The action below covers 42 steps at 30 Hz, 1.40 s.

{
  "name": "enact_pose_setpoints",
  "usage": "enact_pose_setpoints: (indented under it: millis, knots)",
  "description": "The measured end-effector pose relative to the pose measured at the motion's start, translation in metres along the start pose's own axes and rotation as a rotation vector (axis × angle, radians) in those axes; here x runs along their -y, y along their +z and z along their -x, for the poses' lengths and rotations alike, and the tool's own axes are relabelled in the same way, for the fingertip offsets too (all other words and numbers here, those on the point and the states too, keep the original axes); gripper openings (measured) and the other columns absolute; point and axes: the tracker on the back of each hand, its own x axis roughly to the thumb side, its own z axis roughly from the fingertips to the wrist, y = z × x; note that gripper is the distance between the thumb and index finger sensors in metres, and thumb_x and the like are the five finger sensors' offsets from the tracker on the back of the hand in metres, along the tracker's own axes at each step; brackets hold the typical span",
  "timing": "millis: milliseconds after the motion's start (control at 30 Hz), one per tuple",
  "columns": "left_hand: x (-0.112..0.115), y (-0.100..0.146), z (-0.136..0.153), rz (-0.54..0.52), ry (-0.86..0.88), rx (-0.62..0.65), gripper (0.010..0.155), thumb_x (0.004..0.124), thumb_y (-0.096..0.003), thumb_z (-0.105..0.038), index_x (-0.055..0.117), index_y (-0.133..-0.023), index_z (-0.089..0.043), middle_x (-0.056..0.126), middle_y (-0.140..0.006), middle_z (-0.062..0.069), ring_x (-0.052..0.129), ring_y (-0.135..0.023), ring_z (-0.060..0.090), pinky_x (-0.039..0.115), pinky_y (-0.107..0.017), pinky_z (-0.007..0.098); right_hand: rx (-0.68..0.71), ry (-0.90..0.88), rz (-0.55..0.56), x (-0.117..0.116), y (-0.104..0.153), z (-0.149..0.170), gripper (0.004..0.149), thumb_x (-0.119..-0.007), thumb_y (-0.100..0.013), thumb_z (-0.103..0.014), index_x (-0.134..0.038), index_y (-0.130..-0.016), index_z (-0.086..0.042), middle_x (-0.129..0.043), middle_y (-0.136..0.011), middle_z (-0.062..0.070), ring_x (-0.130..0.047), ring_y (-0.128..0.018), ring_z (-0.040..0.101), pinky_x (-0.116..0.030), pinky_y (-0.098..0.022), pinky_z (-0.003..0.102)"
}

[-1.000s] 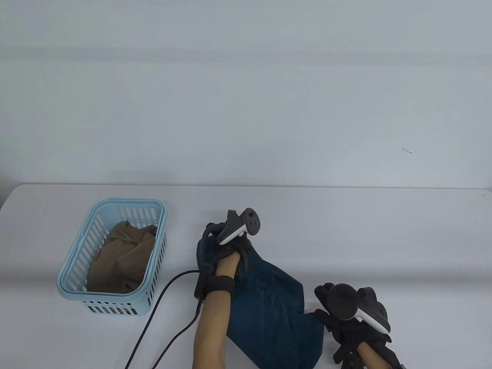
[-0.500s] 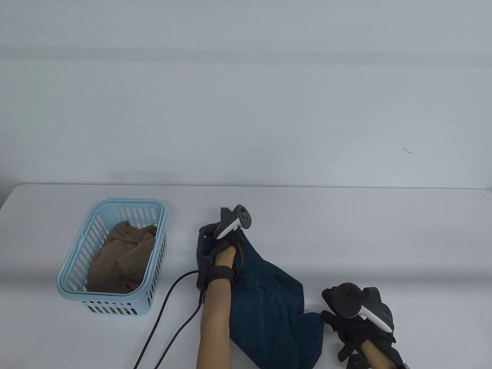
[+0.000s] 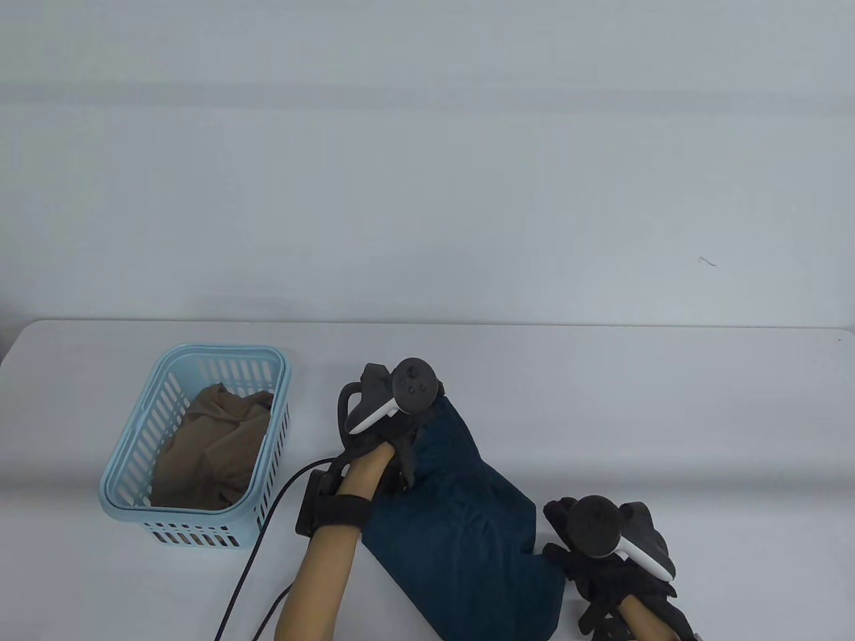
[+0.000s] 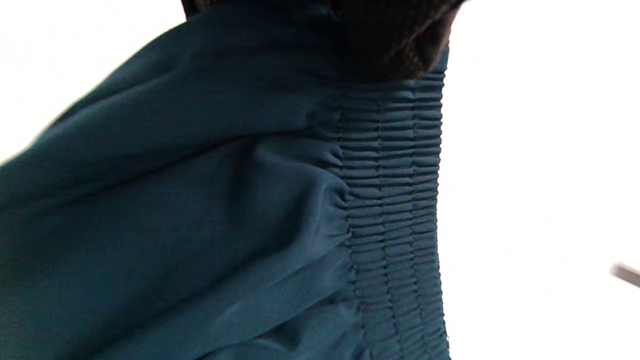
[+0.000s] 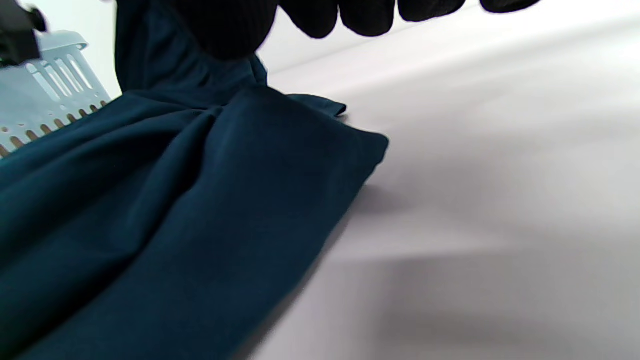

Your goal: Roll shorts into tight roll

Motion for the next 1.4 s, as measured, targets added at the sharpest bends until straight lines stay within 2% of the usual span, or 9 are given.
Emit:
enact_pose_setpoints:
  millis: [167,267,433,533,700,867,1100,1267,1400]
  knots:
    - [-0.043,0.035,-0.036,-0.132,0.065,0.148,0.042,0.073,-0.0472,-0.031,0.073,-0.088,-0.024,0.09,-0.09,0.004,0.093,-0.087,0.031,0.041,-0.067,0.078,0.016,-0.063,0.013,0.001,-0.001,0.0,0.078,-0.064,-0.054,-0.041,-0.019,-0.11,-0.01,-0.018,-0.114,0.02,-0.022,-0.105,0.048,-0.032,-0.072,0.069]
    - [-0.06,0.049,-0.051,-0.162,0.134,0.199,0.042,0.073,-0.0473,-0.031,0.073,-0.088,-0.024,0.09,-0.089,0.005,0.093,-0.086,0.031,0.042,-0.067,0.078,0.038,-0.141,0.007,0.002,-0.001,0.001,0.082,-0.065,-0.053,-0.043,-0.017,-0.11,-0.01,-0.015,-0.114,0.02,-0.018,-0.105,0.048,-0.029,-0.072,0.069]
    - [-0.078,0.06,-0.07,-0.184,0.221,0.241,0.042,0.073,-0.0475,-0.032,0.073,-0.088,-0.023,0.091,-0.089,0.005,0.093,-0.086,0.031,0.042,-0.067,0.077,0.052,-0.195,-0.002,-0.002,-0.005,0.008,0.084,-0.066,-0.051,-0.049,-0.017,-0.111,-0.016,-0.006,-0.113,0.019,-0.005,-0.103,0.046,-0.018,-0.071,0.069]
    - [-0.084,0.063,-0.076,-0.189,0.251,0.254,0.042,0.073,-0.0475,-0.032,0.073,-0.088,-0.024,0.09,-0.089,0.005,0.093,-0.086,0.031,0.043,-0.067,0.077,0.038,-0.241,-0.012,-0.006,-0.008,0.01,0.082,-0.066,-0.051,-0.049,-0.021,-0.111,-0.017,-0.006,-0.113,0.02,-0.005,-0.102,0.047,-0.017,-0.07,0.069]
    - [-0.088,0.064,-0.076,-0.182,0.286,0.255,0.042,0.074,-0.0475,-0.032,0.073,-0.088,-0.023,0.09,-0.089,0.005,0.093,-0.086,0.032,0.043,-0.067,0.077,0.015,-0.338,-0.05,-0.012,-0.016,0.012,0.074,-0.068,-0.051,-0.046,-0.035,-0.11,-0.015,-0.013,-0.114,0.021,-0.01,-0.102,0.049,-0.019,-0.069,0.07]
    - [-0.09,0.062,-0.061,-0.196,0.247,0.182,0.042,0.073,-0.0478,-0.032,0.073,-0.089,-0.022,0.09,-0.089,0.006,0.093,-0.086,0.032,0.043,-0.067,0.078,0.007,-0.39,-0.002,-0.008,-0.016,0.013,0.048,-0.071,-0.051,-0.036,-0.062,-0.094,-0.016,-0.038,-0.113,0.017,-0.028,-0.104,0.048,-0.026,-0.069,0.072]
    - [-0.092,0.065,0.003,-0.237,0.277,-0.067,0.042,0.072,-0.049,-0.031,0.072,-0.089,-0.02,0.087,-0.094,0.009,0.09,-0.09,0.036,0.042,-0.067,0.076,-0.008,-0.484,0.306,0.042,0.0,0.018,0.042,-0.071,-0.051,-0.032,-0.065,-0.091,-0.019,-0.052,-0.111,0.014,-0.045,-0.104,0.047,-0.038,-0.07,0.071]
    - [-0.107,0.072,0.028,-0.305,0.352,-0.139,0.043,0.071,-0.048,-0.029,0.072,-0.088,-0.014,0.089,-0.09,0.013,0.094,-0.085,0.036,0.046,-0.066,0.075,0.027,-0.512,0.428,0.112,0.008,-0.001,0.041,-0.07,-0.052,-0.029,-0.064,-0.092,-0.019,-0.053,-0.112,0.017,-0.052,-0.101,0.053,-0.046,-0.069,0.069]
    - [-0.133,0.082,0.025,-0.389,0.381,-0.105,0.043,0.071,-0.048,-0.031,0.072,-0.088,-0.014,0.093,-0.084,0.01,0.099,-0.078,0.031,0.048,-0.066,0.075,0.085,-0.48,0.54,0.167,0.02,-0.017,0.041,-0.071,-0.051,-0.027,-0.066,-0.091,-0.018,-0.078,-0.097,0.013,-0.086,-0.086,0.039,-0.069,-0.064,0.056]
